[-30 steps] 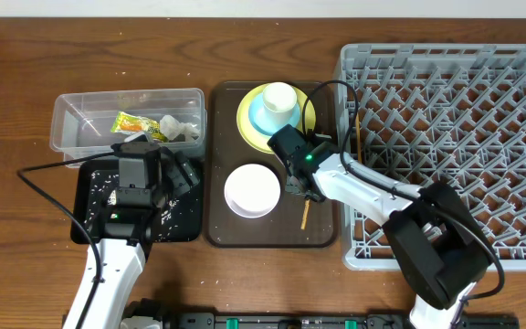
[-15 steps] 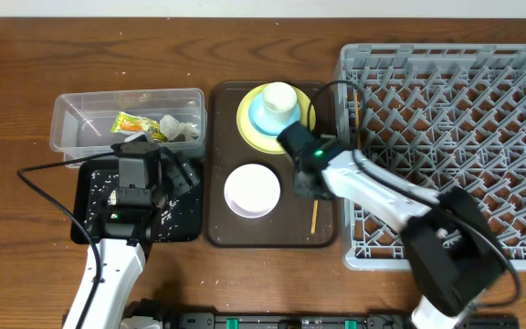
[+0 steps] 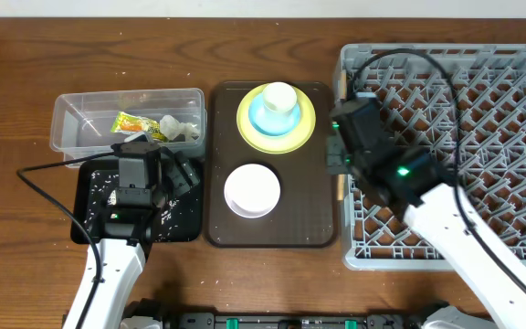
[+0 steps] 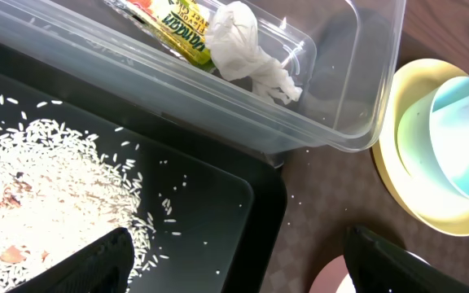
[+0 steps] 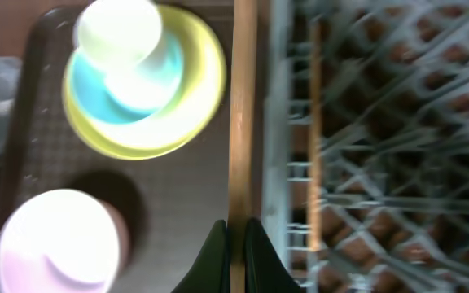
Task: Sort waste into correct bins and load items into the dishwasher rack
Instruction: 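Grasp the second chopstick with the right gripper and carry it toward the rack, then lower the chopstick into the rack slot and open the right gripper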
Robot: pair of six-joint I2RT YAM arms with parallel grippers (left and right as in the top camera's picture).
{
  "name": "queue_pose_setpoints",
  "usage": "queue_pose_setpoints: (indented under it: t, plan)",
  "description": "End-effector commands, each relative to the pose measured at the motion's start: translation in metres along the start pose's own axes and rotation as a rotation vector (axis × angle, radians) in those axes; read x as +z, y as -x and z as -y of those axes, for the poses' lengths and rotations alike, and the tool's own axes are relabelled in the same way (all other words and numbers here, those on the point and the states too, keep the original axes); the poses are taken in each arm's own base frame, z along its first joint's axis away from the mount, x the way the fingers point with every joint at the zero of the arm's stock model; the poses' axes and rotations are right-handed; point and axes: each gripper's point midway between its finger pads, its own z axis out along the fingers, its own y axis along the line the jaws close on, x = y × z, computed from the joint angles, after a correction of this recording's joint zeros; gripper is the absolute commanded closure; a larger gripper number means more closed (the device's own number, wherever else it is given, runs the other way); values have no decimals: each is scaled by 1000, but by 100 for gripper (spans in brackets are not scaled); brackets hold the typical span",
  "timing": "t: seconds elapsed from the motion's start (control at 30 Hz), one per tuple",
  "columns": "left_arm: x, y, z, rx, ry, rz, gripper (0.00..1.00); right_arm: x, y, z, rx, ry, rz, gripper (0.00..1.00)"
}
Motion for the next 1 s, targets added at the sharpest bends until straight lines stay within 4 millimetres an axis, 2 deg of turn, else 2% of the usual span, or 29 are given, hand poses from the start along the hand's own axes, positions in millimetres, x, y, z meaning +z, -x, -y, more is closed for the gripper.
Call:
queue_pose_setpoints:
  t: [0.0,0.2,0.4,0.63,0.97]
  plan:
    - [-2,7,1,2,4,17,15,-3,13,26,-48,-92,33,99]
    - [-2,7,1,2,4,17,16,13,15,56,-48,-157,-5,99]
    - [-2,7,1,2,4,17,15,29,14,67,-17,-169,-40,99]
    - [-2,7,1,2,4,17,16,50,14,62,-18,-154,-55,99]
    - [-2,7,1,2,4,17,16,79,4,57,-26,-145,-107,99]
